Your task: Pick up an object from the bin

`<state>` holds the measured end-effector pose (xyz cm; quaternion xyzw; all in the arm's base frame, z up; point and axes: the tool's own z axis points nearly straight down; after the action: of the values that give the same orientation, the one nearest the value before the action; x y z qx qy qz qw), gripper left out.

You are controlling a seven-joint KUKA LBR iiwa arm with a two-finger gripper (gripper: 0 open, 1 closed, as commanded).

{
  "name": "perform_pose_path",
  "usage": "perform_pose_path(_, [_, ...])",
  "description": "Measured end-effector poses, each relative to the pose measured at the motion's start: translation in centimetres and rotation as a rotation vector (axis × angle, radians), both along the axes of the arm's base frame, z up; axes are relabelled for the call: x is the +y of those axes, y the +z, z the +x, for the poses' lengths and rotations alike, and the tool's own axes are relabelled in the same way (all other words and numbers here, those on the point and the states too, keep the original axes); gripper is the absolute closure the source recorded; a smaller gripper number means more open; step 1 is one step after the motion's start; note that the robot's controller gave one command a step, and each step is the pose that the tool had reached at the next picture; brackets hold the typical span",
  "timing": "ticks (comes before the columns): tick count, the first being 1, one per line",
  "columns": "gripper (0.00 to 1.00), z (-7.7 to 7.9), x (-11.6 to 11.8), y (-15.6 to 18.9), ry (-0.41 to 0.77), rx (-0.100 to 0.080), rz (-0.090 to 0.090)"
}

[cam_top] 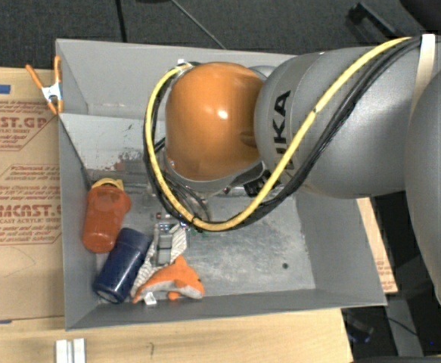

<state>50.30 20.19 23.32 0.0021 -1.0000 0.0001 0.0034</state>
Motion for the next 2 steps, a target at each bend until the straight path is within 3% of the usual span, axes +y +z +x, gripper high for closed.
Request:
perform_pose_path(1, [0.0,0.2,-0.1,0.5,-0.003,-0.008,0.002])
perform_pose_path(2, [0.0,0.1,-1.4,-4.1,0.057,-0.014,0.003])
